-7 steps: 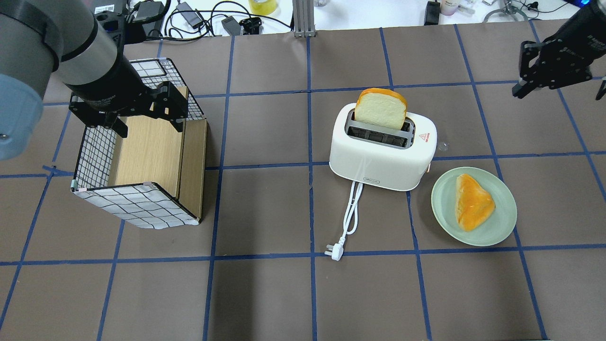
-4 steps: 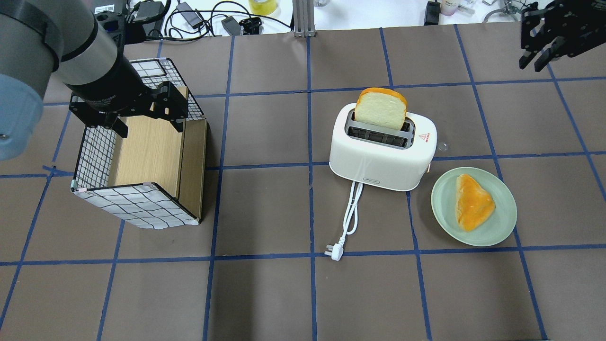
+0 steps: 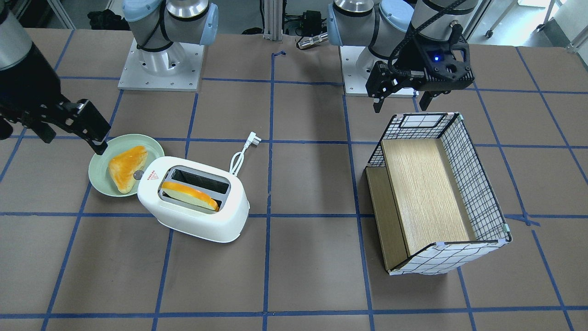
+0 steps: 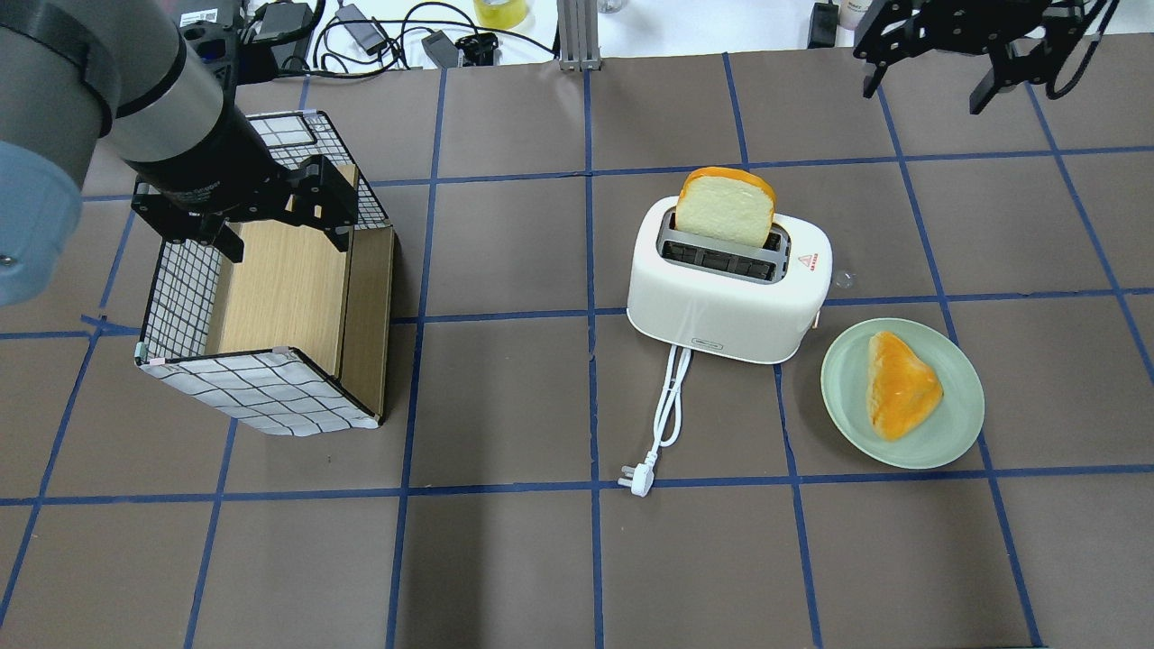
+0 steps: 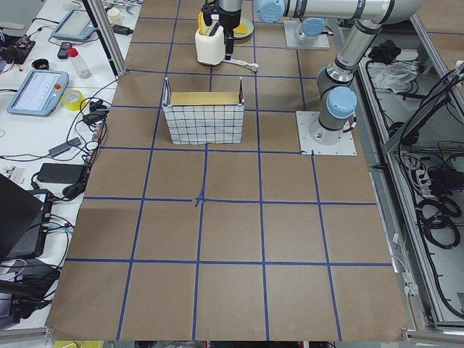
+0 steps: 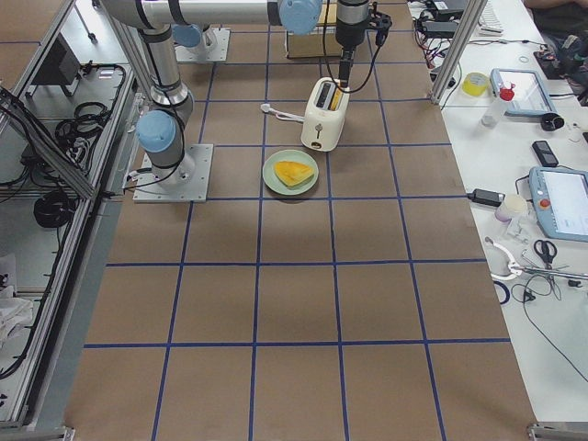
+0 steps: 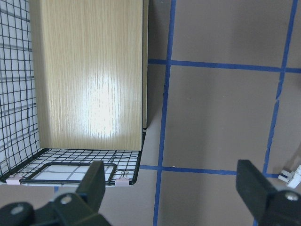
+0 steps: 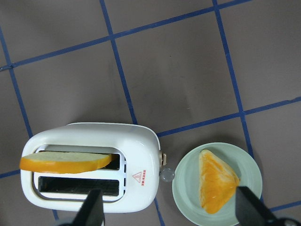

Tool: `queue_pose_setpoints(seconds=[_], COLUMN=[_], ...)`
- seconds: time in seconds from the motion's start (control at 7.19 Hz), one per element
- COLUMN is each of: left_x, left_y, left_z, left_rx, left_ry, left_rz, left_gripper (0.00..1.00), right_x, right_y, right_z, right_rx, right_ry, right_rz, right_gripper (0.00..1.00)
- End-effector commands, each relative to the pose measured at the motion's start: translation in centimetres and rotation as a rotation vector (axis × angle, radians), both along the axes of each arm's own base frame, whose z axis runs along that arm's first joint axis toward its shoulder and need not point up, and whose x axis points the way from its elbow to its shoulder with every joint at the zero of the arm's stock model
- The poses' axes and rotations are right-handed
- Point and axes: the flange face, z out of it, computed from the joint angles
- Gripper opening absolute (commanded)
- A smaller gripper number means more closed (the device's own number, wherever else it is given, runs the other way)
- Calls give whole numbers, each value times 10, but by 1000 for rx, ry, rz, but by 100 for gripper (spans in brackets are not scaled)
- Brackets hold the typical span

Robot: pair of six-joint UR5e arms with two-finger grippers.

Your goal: Press toaster with right arm

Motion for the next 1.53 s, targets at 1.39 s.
queue_pose_setpoints(seconds=[1.39], left_x=[0], left_y=[0], left_z=[0], left_rx=[0], left_ry=[-2], left_rz=[0], left_gripper=[100], right_x=[54], right_y=[6], right_z=[-6], right_rx=[-31], right_ry=[73], right_rz=[201], right_gripper=[100])
